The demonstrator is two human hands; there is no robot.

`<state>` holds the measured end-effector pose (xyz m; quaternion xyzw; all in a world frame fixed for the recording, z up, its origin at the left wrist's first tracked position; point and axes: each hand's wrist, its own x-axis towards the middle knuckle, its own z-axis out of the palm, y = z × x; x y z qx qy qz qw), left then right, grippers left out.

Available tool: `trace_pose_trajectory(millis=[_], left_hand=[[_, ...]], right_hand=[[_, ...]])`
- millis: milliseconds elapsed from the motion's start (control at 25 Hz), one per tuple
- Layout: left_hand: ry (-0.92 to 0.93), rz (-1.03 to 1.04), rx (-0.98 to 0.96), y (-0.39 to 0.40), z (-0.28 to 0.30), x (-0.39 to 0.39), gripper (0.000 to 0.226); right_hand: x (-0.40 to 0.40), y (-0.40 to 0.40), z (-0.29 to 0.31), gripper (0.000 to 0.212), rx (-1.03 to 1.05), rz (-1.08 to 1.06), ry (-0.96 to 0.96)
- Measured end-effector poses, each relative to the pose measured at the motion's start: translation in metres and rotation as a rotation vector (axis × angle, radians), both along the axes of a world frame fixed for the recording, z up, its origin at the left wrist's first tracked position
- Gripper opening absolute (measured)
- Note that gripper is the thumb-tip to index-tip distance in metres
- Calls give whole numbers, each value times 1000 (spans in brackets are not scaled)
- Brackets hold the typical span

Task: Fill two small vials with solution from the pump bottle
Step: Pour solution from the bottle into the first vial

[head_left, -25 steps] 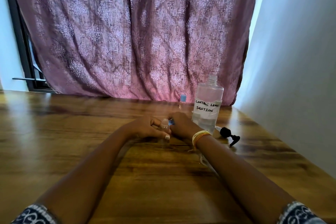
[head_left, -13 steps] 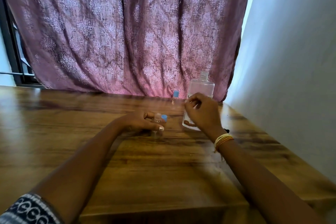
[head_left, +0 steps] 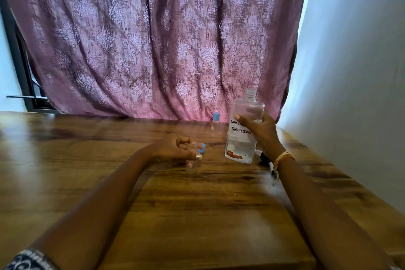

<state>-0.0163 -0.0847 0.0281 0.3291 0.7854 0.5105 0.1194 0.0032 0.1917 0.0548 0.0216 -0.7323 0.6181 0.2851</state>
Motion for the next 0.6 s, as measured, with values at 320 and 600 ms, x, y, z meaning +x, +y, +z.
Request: trace_pose_trajectory(millis=[320,600], left_hand=[[15,80,56,-7,-2,-3,52],[74,142,105,-3,1,4,19]], right_hand=[[15,-27,0,69,604,3,356],[7,-35,-10,71,1099,-62,376]])
